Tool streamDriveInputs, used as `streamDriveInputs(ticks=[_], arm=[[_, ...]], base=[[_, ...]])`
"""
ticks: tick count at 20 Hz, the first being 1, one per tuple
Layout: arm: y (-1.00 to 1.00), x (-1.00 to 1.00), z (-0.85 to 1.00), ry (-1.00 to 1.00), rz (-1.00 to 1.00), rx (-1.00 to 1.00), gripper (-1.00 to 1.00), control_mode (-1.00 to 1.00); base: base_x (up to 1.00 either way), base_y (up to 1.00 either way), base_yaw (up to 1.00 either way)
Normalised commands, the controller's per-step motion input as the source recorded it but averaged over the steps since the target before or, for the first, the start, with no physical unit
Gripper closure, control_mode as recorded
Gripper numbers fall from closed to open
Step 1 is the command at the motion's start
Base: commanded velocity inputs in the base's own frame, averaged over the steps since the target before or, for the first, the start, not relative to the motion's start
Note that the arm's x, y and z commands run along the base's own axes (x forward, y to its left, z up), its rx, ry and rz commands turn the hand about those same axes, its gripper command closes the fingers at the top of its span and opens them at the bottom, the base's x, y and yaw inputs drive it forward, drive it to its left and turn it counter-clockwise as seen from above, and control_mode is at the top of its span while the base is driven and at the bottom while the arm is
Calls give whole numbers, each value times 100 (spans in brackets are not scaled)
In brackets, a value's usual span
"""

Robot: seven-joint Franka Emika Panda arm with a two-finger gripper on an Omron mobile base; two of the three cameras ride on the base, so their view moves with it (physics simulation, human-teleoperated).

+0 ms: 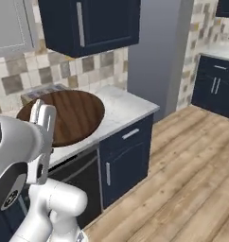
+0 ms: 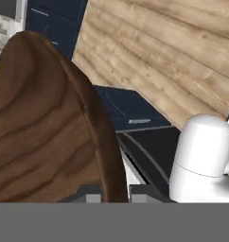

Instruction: Clear the mugs and bowl far away from the sink.

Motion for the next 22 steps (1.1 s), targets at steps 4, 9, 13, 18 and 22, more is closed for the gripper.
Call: streamDriveInputs(ticks=[4,9,13,18,22], arm=[[0,0,0,0,0,0,100,100],[0,0,0,0,0,0,100,100],[0,0,0,0,0,0,100,100],[0,0,0,0,0,0,100,100],[0,0,0,0,0,0,100,100]], base=[[0,0,-100],[0,0,-100],[0,0,-100],[4,8,-99],[91,95,-65]])
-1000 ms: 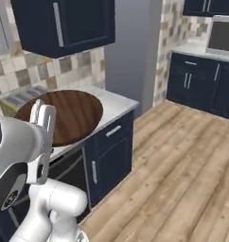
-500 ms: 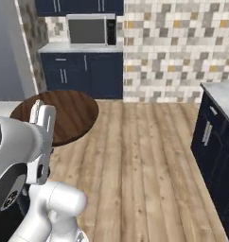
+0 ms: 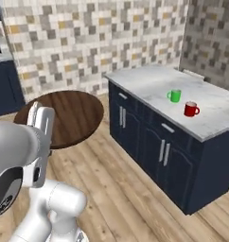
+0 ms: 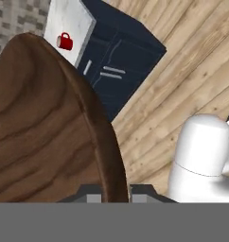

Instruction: Clear the mugs and bowl far away from the sink.

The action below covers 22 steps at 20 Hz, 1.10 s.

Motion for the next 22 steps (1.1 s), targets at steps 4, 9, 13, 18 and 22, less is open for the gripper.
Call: streamDriveInputs(ticks=[4,9,13,18,22], arm=[[0,0,0,0,0,0,100,100],[0,0,0,0,0,0,100,100],[0,0,0,0,0,0,100,100],[0,0,0,0,0,0,100,100],[0,0,0,0,0,0,100,100]], base=[[100,100,-54],[100,100,-52],[100,100,-50],[100,100,-47],[100,100,-44]])
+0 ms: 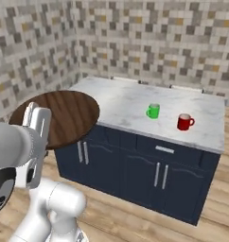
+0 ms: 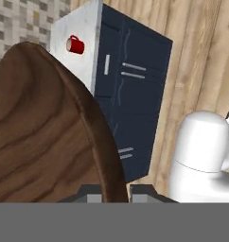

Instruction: Clear the mugs and bowl far away from the sink.

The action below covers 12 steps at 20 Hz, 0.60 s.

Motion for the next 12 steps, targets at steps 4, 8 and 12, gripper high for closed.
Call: streamDriveInputs(ticks=[4,8,12], arm=[[0,0,0,0,0,0,100,100],[0,0,0,0,0,0,100,100],[0,0,0,0,0,0,100,100]], base=[[100,100,-38],[100,98,-33],[100,67,-24]])
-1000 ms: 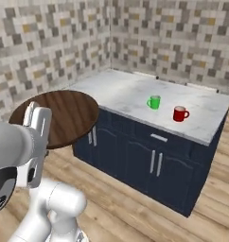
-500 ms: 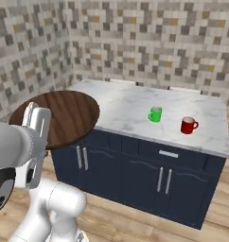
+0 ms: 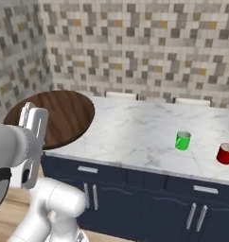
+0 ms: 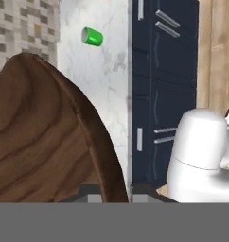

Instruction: Clear the mugs and bowl far away from the sink.

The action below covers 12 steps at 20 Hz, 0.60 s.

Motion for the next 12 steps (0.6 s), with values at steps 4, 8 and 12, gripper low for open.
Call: streamDriveInputs(ticks=[4,8,12], arm=[[0,0,0,0,0,0,100,100],[0,0,0,0,0,0,100,100],[0,0,0,0,0,0,100,100]], base=[[94,23,-13],[63,-6,-4],[84,0,-17]])
